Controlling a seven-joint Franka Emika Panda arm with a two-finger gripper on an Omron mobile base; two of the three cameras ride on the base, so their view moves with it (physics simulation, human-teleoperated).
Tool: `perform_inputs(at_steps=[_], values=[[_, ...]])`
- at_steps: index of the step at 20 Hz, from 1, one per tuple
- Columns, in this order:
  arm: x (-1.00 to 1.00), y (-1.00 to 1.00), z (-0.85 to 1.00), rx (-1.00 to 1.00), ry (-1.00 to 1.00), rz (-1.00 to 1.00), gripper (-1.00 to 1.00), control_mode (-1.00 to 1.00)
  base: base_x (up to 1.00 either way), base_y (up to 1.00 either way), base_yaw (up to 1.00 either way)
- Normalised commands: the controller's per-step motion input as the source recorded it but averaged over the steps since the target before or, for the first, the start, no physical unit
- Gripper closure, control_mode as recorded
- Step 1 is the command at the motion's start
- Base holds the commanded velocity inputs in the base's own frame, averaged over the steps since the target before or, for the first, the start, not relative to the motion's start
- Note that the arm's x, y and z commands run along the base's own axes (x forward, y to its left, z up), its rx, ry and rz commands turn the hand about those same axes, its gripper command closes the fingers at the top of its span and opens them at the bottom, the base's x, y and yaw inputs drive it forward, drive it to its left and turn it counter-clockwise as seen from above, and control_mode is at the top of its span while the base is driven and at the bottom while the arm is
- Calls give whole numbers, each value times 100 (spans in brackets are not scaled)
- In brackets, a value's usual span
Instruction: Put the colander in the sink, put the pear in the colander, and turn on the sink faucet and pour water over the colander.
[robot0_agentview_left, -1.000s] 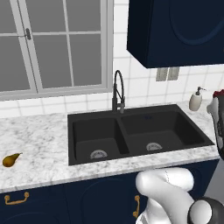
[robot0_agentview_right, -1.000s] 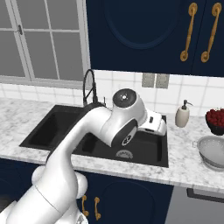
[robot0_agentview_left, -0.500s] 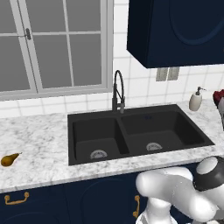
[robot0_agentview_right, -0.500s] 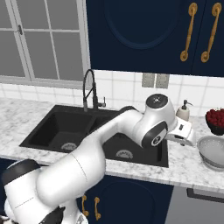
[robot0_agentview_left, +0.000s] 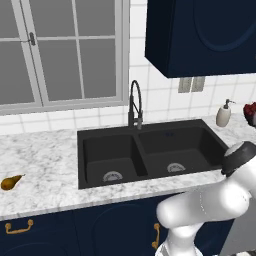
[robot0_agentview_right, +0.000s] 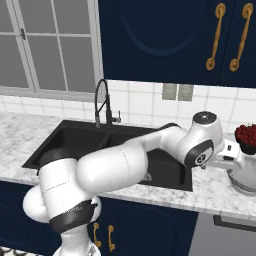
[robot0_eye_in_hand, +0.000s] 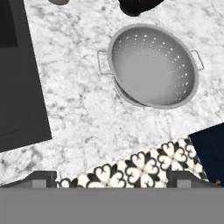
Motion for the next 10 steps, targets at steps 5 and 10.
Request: perform_inputs(at_steps=[5,10], values=[[4,-35,-27,0,20,25,-100,-100,0,0,0],[25,-16,-22,0,8,28,-100,-100,0,0,0]])
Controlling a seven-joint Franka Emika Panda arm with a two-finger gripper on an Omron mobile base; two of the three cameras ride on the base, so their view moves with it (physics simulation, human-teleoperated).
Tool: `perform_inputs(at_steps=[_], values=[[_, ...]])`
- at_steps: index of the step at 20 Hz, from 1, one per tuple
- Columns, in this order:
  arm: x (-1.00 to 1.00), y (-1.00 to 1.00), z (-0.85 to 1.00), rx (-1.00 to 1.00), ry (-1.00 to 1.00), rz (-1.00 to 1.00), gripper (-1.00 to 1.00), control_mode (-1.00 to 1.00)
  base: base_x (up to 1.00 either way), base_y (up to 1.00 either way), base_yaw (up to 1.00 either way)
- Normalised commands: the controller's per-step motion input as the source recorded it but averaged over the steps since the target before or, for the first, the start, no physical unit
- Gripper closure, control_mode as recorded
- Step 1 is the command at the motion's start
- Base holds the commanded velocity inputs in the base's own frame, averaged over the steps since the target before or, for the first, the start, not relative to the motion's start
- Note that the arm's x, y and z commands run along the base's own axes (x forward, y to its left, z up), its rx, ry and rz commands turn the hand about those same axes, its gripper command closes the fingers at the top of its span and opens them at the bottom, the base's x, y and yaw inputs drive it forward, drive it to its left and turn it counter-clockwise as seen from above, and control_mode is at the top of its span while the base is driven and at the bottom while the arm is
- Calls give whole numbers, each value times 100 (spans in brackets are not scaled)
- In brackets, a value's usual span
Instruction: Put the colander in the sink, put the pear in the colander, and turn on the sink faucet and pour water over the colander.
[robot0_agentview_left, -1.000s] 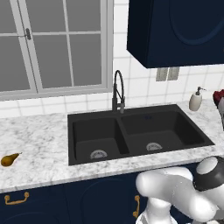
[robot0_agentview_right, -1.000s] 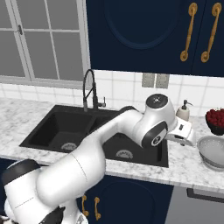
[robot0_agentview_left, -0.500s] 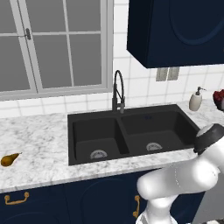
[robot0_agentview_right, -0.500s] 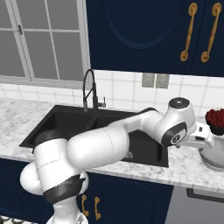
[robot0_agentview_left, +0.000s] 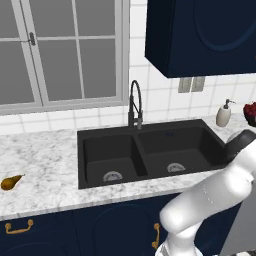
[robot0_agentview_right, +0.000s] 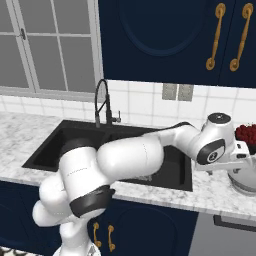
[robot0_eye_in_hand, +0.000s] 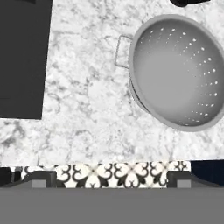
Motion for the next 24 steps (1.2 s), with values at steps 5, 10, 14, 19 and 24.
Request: perform_inputs(at_steps=[5,10,14,19,24], values=[[28,-21,-35,0,2,29,-100,-100,0,0,0],[38,-21,-38,0,5,18,-100,-100,0,0,0],[43,-29,-24,0,12,15,-100,-100,0,0,0],[38,-25,-29,0,16,14,-100,-100,0,0,0],[29,-24,-23,0,8,15,-100,-100,0,0,0]])
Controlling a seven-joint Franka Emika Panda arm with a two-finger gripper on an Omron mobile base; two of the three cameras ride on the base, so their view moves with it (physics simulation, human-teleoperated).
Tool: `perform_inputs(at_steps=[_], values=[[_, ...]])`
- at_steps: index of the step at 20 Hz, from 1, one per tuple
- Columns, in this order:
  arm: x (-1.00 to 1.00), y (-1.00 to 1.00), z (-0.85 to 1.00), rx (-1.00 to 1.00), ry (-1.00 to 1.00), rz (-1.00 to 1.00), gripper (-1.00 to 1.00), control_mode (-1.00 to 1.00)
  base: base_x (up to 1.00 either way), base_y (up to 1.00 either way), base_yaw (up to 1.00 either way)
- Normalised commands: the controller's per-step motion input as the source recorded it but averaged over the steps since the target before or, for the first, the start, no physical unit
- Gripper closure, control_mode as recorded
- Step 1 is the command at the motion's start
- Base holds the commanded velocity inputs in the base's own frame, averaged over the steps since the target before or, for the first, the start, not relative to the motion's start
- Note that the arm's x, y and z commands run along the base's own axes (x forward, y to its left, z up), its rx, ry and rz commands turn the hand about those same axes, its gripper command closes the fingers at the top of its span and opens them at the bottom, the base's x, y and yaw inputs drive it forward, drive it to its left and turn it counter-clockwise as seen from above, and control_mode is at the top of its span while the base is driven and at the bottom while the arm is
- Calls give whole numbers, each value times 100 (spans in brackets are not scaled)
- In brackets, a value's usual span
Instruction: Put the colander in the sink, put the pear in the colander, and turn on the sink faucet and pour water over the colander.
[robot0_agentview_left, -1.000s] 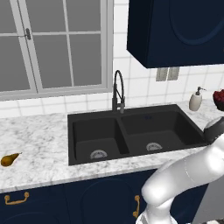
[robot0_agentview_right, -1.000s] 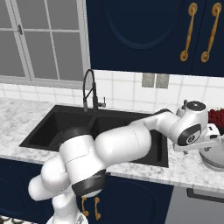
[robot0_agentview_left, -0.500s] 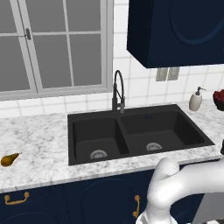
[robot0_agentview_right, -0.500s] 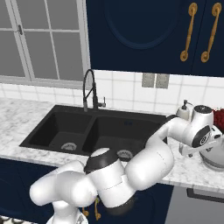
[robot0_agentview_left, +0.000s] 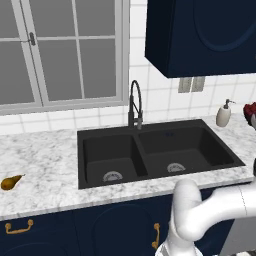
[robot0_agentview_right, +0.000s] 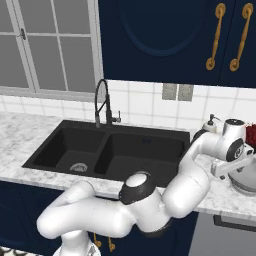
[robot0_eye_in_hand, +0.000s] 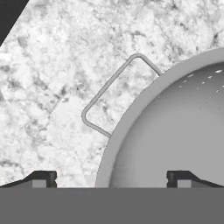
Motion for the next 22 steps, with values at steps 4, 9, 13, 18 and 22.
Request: perform_inputs(at_steps=[4,9,13,18,22], values=[[19,-33,-23,1,0,14,-100,-100,0,0,0],[4,-23,-35,5,1,10,-100,-100,0,0,0],[0,9,-50,2,1,4,100,-100,0,0,0],[-7,30,-14,0,0,0,100,-100,0,0,0],[-29,53,13,3,-6,0,100,-100,0,0,0]])
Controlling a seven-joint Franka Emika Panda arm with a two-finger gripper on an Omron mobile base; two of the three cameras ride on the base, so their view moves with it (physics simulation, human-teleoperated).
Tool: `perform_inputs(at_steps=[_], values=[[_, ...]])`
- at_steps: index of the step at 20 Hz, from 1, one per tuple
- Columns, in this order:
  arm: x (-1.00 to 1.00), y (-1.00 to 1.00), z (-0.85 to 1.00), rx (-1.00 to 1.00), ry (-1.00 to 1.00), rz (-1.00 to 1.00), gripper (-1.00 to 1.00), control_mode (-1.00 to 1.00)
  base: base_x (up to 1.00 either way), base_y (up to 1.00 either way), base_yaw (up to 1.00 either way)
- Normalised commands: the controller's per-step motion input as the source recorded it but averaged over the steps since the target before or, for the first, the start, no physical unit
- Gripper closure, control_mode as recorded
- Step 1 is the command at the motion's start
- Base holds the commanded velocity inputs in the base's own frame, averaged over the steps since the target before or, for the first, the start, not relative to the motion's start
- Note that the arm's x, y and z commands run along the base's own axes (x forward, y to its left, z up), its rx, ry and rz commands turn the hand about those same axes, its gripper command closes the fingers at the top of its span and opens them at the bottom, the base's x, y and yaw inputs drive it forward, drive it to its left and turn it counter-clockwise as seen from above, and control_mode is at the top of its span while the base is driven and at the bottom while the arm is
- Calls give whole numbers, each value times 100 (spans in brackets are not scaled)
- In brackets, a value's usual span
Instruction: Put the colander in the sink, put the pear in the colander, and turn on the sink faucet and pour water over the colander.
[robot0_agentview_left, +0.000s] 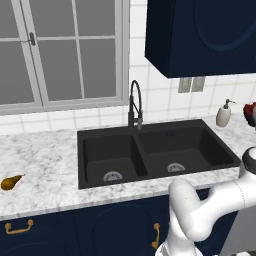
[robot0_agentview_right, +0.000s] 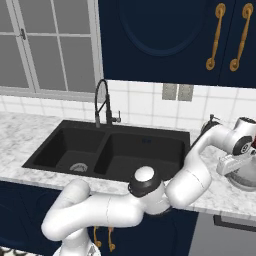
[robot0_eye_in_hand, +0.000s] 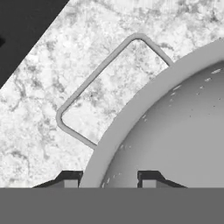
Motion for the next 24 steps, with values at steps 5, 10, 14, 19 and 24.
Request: perform_inputs(at_steps=[5,10,14,19,24], values=[[-48,84,38,2,-13,0,100,-100,0,0,0],[-78,99,38,0,-25,1,100,-100,0,0,0],[-98,100,23,0,-30,0,100,-100,0,0,0],[-100,100,21,-1,-33,0,100,-100,0,0,0],[-73,100,46,-7,-31,0,100,-100,0,0,0]])
